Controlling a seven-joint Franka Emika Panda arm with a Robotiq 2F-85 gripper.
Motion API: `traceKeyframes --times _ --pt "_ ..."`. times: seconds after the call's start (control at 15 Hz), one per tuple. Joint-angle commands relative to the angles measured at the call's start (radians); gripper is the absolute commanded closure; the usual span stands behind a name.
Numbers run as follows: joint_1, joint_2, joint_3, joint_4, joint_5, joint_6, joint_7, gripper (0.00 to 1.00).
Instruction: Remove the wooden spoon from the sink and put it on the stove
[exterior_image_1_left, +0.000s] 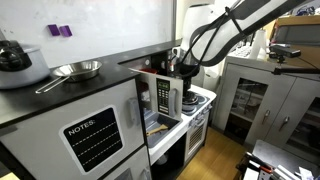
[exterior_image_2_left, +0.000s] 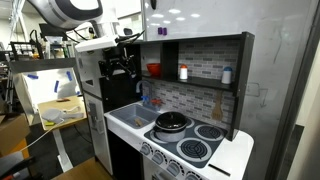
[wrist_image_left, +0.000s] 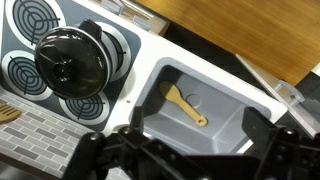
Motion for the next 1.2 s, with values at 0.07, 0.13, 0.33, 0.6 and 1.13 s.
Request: traceKeyframes --times 0.07,0.13,0.33,0.6,1.13 --pt "0.003 0.017 -0.004 -0.001 0.003 0.038 -0.062 0.0" --pt "0.005 0.029 -0.005 0.001 0.003 0.051 -0.088 0.0" --pt "0.012 0.072 -0.008 0.004 0.011 0.117 -0.198 0.0" --pt "0.009 0.132 -0.002 0.007 0.052 0.215 -0.343 0.0" --pt "-0.011 0.19 0.015 0.007 0.217 0.279 -0.596 0.0"
